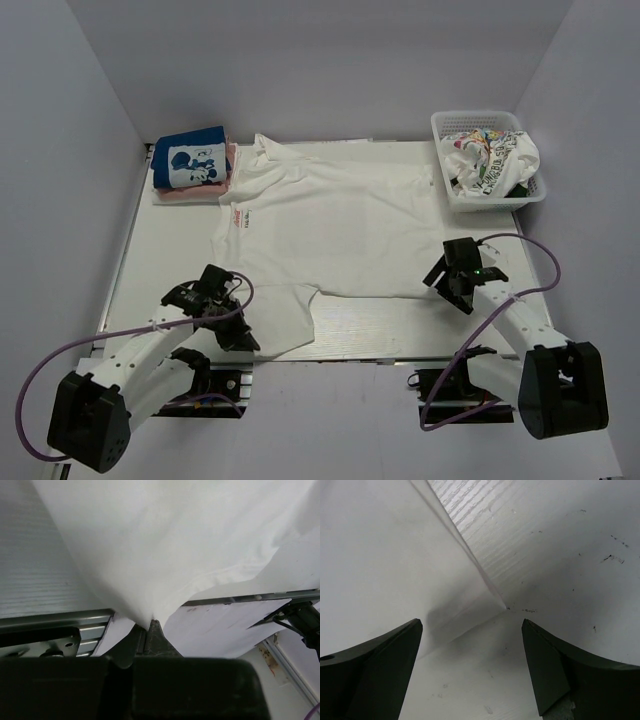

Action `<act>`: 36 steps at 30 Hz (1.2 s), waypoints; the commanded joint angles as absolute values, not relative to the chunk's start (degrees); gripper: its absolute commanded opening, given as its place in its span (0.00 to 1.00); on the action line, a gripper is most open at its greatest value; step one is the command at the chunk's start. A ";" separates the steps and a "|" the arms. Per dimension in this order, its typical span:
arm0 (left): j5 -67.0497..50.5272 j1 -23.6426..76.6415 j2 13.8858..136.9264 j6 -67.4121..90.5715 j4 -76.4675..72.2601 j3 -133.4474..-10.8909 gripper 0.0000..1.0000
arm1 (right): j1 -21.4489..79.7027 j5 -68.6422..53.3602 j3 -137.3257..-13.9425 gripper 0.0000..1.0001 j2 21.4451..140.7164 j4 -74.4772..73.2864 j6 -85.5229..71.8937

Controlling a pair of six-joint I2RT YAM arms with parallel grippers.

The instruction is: Fold and stack the t-shirts

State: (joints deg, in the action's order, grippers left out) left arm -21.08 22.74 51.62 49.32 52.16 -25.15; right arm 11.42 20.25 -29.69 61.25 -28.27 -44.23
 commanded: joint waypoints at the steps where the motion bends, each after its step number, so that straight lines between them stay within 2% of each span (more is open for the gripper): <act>1: -23.12 23.03 50.36 49.04 55.71 -26.54 0.00 | 9.94 19.52 -29.44 0.84 63.18 -24.79 -46.23; 4: -23.73 23.03 49.75 49.04 58.26 -27.85 0.00 | 9.50 17.75 -28.92 0.72 64.51 -24.00 -45.44; 5: -23.73 23.03 49.75 48.52 59.14 -28.38 0.00 | 9.41 18.28 -28.57 0.62 64.77 -24.95 -46.31; 6: -23.73 23.03 49.75 47.73 60.11 -28.91 0.00 | 9.06 18.72 -28.48 0.43 64.86 -24.87 -46.49; 8: -23.73 23.03 49.22 47.72 63.26 -29.62 0.00 | 8.44 17.85 -27.16 0.22 64.86 -24.44 -46.32; 10: -24.60 23.03 47.73 47.72 64.94 -29.62 0.00 | 7.82 16.97 -26.72 0.18 64.95 -24.52 -46.67; 12: -28.29 23.03 45.46 47.72 65.65 -28.31 0.00 | 7.47 16.61 -26.63 0.00 65.13 -24.52 -47.45; 16: -33.13 23.03 41.67 46.85 71.35 -27.07 0.00 | 6.59 16.52 -26.63 0.00 61.81 -28.82 -47.46; 22: -38.74 23.03 36.04 47.19 80.60 -31.72 0.00 | 6.07 13.28 -27.68 0.00 55.21 -37.26 -45.71; 26: -39.46 23.03 37.35 47.72 72.62 -33.74 0.00 | 6.33 9.85 -28.56 0.00 53.44 -37.10 -44.13; 31: -40.07 23.03 43.84 46.59 53.33 -36.30 0.00 | 6.50 8.88 -31.36 0.00 55.81 -32.79 -41.14; 36: -40.96 22.42 54.92 44.48 36.32 -40.16 0.00 | 6.86 8.61 -34.89 0.00 58.97 -27.87 -38.15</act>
State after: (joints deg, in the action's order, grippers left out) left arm -38.98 22.72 51.16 46.65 51.46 -36.67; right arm 6.50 9.47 -30.94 58.15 -32.73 -40.77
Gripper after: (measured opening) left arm 0.023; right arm 0.012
